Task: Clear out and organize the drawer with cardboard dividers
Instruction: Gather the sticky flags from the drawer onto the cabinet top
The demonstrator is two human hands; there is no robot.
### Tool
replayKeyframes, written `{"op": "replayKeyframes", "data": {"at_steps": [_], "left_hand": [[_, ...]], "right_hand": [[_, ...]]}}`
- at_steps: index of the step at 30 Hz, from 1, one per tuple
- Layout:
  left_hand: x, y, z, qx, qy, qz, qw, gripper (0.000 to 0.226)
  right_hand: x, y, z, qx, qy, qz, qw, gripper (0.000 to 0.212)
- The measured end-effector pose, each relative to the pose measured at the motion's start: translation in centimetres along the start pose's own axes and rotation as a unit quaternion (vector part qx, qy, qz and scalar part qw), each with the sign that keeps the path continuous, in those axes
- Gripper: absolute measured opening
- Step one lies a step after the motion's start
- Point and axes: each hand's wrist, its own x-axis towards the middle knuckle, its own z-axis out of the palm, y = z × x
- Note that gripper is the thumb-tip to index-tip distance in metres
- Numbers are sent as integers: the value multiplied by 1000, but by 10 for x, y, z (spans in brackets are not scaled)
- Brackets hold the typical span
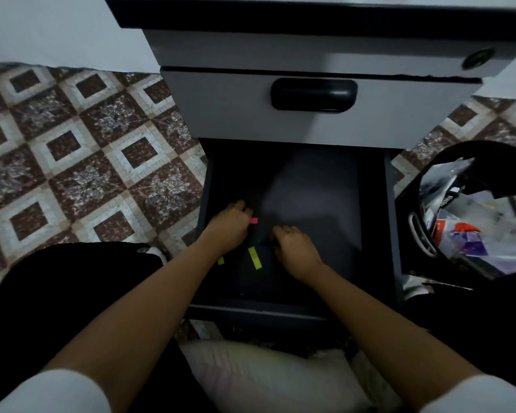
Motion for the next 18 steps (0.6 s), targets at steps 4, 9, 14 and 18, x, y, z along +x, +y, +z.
{"op": "replayKeyframes", "data": {"at_steps": [4, 9, 14, 18], "left_hand": [[1, 1, 1, -19, 0, -23, 1000, 29], [2, 1, 2, -104, -17, -56, 993, 21], [0, 1, 1, -137, -36, -64, 988, 22], [0, 2, 2, -131, -24, -51, 990, 25]], "right_hand": [[-1, 4, 2, 149, 2, 78, 986, 24], [-4, -3, -6, 279, 4, 175, 944, 18], [-7, -23, 2, 257, -43, 152, 953, 21], [-12, -33, 7, 129, -44, 111, 985, 25]]}}
